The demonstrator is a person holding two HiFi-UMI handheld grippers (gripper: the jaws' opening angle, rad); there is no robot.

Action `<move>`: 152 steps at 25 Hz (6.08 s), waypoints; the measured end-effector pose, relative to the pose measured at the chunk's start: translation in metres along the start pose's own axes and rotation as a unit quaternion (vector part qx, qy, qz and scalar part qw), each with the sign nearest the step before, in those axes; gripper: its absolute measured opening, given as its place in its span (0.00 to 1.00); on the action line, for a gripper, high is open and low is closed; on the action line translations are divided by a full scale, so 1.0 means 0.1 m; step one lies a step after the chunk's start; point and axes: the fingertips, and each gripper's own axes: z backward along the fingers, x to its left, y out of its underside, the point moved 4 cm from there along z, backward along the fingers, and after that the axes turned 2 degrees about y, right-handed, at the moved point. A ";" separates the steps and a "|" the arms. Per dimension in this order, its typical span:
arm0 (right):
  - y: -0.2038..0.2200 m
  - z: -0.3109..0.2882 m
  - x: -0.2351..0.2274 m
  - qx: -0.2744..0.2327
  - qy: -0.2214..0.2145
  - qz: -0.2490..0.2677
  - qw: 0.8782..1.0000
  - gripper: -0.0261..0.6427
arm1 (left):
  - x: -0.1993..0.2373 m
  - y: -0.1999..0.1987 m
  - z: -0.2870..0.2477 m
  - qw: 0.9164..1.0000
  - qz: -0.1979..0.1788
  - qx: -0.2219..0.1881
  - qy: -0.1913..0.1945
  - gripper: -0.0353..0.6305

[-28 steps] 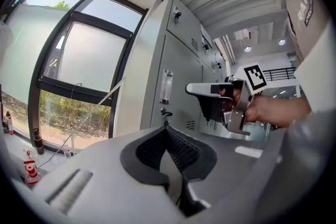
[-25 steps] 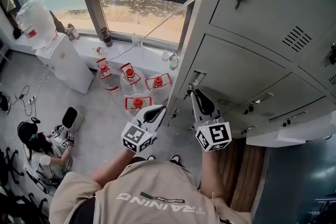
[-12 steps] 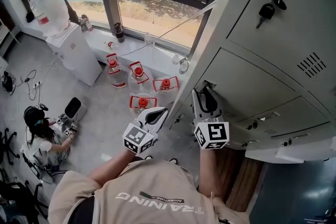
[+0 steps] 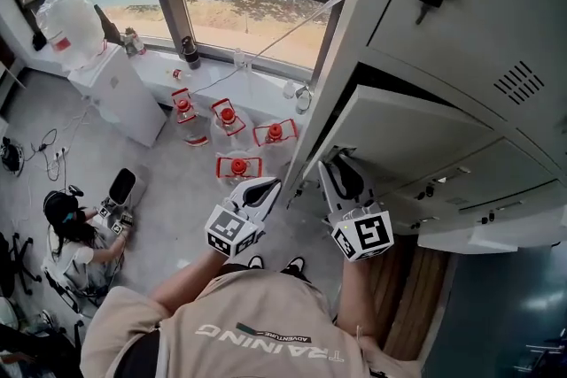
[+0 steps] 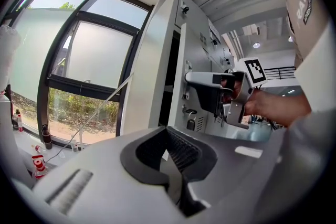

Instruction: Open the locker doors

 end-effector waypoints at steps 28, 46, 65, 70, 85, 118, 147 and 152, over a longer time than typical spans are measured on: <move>0.00 2.60 -0.03 -0.001 -0.014 -0.006 1.000 0.20 | -2.29 0.35 0.18 1.000 -0.006 0.011 0.022 0.06; 0.04 3.01 -0.38 0.027 0.129 0.021 0.991 0.29 | -2.83 0.65 0.77 1.000 0.003 0.015 -0.007 0.06; 0.55 3.61 0.10 0.114 0.175 0.010 0.978 0.28 | -2.94 0.81 0.81 0.999 0.012 0.017 0.048 0.06; 1.00 3.93 -0.01 0.150 0.186 -0.015 0.971 0.28 | -3.10 0.98 0.56 0.997 0.017 0.034 0.061 0.06; 2.22 3.55 -1.26 0.147 0.087 -0.039 0.985 0.28 | -3.12 1.45 -0.51 0.998 0.032 0.039 -0.043 0.06; 4.46 2.16 -1.55 0.146 0.070 -0.041 0.986 0.16 | -2.29 2.80 -1.09 0.997 0.012 0.055 -0.053 0.06; 3.88 5.01 -1.15 0.237 0.151 -0.117 0.953 0.14 | -3.32 1.85 -0.63 0.993 0.052 0.100 -0.043 0.06; 3.53 4.95 -0.99 0.205 0.109 -0.104 0.967 0.14 | -3.44 1.79 -0.62 0.993 0.052 0.089 -0.055 0.06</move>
